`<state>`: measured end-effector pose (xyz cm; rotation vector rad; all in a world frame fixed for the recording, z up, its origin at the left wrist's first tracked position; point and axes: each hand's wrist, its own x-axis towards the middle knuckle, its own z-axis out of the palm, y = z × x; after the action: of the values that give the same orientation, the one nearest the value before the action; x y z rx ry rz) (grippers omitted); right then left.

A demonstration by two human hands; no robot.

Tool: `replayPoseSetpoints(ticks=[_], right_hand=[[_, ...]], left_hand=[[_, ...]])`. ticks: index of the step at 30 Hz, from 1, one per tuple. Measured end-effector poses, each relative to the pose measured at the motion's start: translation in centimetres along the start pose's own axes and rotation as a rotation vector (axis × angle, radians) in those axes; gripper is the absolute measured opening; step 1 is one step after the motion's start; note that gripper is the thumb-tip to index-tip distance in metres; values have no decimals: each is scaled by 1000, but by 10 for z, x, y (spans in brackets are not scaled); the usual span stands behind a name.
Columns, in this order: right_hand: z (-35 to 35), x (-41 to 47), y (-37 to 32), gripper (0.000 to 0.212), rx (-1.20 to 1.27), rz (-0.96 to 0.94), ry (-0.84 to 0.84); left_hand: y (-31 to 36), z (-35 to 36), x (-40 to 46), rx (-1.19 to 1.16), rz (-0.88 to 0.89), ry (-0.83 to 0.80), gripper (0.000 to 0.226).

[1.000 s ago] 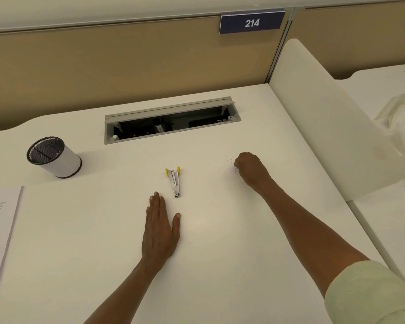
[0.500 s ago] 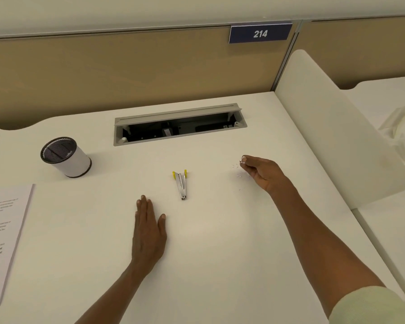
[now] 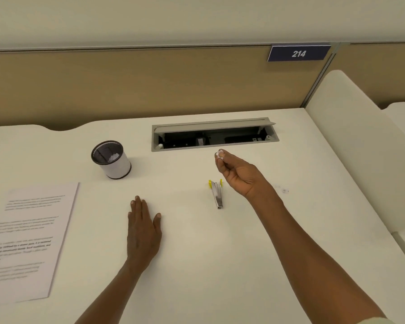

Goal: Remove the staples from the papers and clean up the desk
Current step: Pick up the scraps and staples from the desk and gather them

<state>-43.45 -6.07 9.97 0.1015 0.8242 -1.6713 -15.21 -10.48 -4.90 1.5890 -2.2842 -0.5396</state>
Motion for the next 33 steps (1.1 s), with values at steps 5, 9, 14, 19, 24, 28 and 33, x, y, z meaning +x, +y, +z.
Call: replayPoseSetpoints(ticks=[5,9,14,19,24,28,33], right_hand=[[66,21,55,12,-57,79,-37],[110,43,95,9,-140,133,-43],[154,80,134,5,-285,122,-73],[188,119,161,7,-640,-9,-107],[205,152,179,8,-1331,-282,-75],[217,159,182,15,-1866,-428,-219],[223,157,185,28,-2126,-478,-254]], left_hand=[[-13,-4,0,3,9,-30,71],[-14,-4,-2,23,23,-23,79],[-14,-5,-2,28,31,14,75],[-14,-4,-2,22,27,22,72],[-14,-3,-1,18,32,43,71],[-14,-2,-1,13,32,42,71],[-14,-2,-1,7,25,43,70]])
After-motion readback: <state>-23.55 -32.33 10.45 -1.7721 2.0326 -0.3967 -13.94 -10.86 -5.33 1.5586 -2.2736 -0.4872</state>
